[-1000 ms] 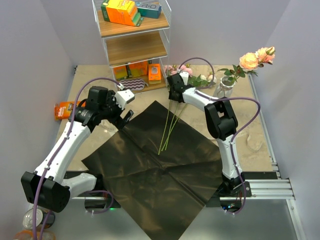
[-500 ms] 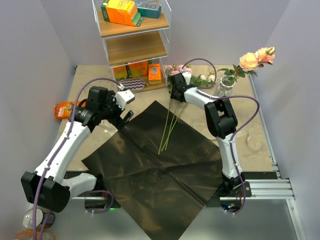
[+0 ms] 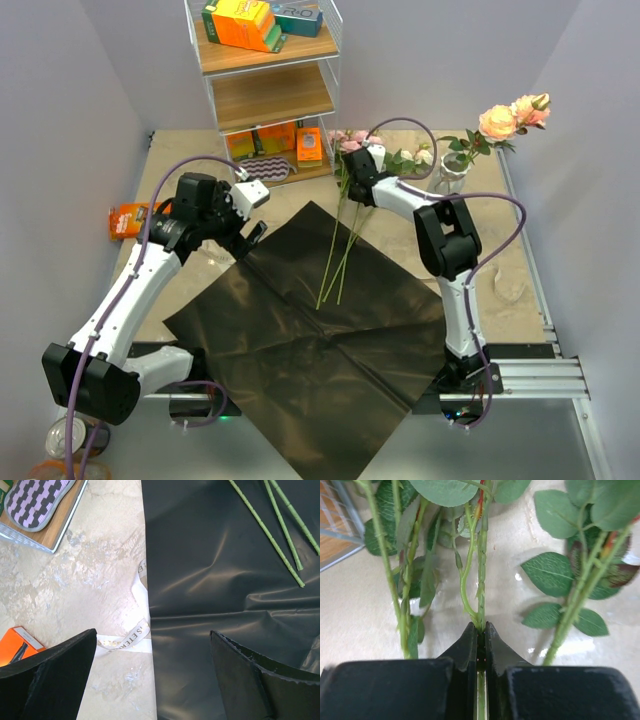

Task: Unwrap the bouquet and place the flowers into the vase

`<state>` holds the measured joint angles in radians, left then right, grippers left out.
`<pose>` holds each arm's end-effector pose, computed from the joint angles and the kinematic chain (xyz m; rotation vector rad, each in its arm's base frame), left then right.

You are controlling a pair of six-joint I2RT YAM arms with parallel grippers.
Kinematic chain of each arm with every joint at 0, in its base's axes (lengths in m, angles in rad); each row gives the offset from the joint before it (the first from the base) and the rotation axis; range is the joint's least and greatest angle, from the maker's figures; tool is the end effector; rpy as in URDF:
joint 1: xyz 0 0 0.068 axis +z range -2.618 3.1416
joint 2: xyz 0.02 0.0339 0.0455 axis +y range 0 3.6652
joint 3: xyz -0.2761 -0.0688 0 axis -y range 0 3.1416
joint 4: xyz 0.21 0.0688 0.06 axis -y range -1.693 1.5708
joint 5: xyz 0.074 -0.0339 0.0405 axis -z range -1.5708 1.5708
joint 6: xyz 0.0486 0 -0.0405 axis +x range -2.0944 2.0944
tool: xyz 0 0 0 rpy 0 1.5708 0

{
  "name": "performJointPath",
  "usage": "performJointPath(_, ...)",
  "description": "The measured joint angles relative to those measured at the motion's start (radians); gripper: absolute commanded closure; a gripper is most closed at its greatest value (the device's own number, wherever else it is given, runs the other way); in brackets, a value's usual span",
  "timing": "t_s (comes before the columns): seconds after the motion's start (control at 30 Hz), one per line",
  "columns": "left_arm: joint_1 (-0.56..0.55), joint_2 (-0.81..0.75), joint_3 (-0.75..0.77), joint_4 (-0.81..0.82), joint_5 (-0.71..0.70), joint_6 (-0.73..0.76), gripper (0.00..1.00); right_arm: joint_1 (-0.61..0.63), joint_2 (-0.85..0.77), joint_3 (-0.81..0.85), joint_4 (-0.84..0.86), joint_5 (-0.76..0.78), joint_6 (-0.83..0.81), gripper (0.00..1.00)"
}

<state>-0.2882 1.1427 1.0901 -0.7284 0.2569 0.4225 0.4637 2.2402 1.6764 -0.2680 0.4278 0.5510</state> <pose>0.1923 -0.0699 0.3284 0.9275 2.1391 -0.2349 0.4388 0.1969 0.1811 0.2937 2.2897 -0.0039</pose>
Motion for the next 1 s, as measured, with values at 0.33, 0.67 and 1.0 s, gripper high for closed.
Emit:
performJointPath(0.33,0.000,0.000,0.005,-0.020,0.000,-0.001,0.01,-0.006,-0.368,-0.066,0.039,0.023,-0.055,1.00)
performJointPath(0.67,0.000,0.000,0.019,-0.030,0.001,-0.010,0.01,-0.018,-0.707,-0.104,0.433,0.124,-0.431,1.00)
performJointPath(1.0,0.000,0.019,0.019,-0.021,0.017,-0.029,0.01,-0.032,-0.723,-0.066,0.929,0.189,-0.899,1.00)
